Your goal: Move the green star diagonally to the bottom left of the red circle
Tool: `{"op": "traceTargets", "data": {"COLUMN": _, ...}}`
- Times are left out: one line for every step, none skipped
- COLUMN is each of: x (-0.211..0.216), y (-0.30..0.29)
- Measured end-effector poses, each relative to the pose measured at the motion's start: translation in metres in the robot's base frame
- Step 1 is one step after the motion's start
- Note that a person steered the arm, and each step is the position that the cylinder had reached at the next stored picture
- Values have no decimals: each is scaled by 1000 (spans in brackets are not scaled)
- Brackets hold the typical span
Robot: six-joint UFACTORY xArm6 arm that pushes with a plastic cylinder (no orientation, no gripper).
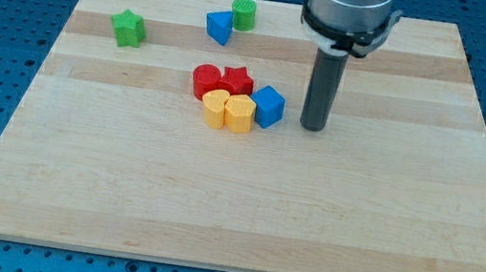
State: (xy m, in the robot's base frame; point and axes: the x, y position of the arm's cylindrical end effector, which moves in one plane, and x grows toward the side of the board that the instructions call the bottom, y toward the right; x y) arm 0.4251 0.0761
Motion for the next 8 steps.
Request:
{"op": "traceTargets", "data": {"x": -24, "y": 28}}
{"op": "traceTargets", "data": {"x": -67, "y": 28}}
{"op": "traceTargets", "data": {"x": -110, "y": -11}}
{"op": "traceTargets", "data": {"x": -115, "y": -79}}
{"op": "traceTargets", "data": {"x": -115, "y": -148}}
{"op": "traceTargets", "data": {"x": -113, "y": -196}}
{"op": "traceTargets", "data": {"x": -125, "y": -236}}
{"op": "traceTargets", "data": {"x": -156, "y": -264}}
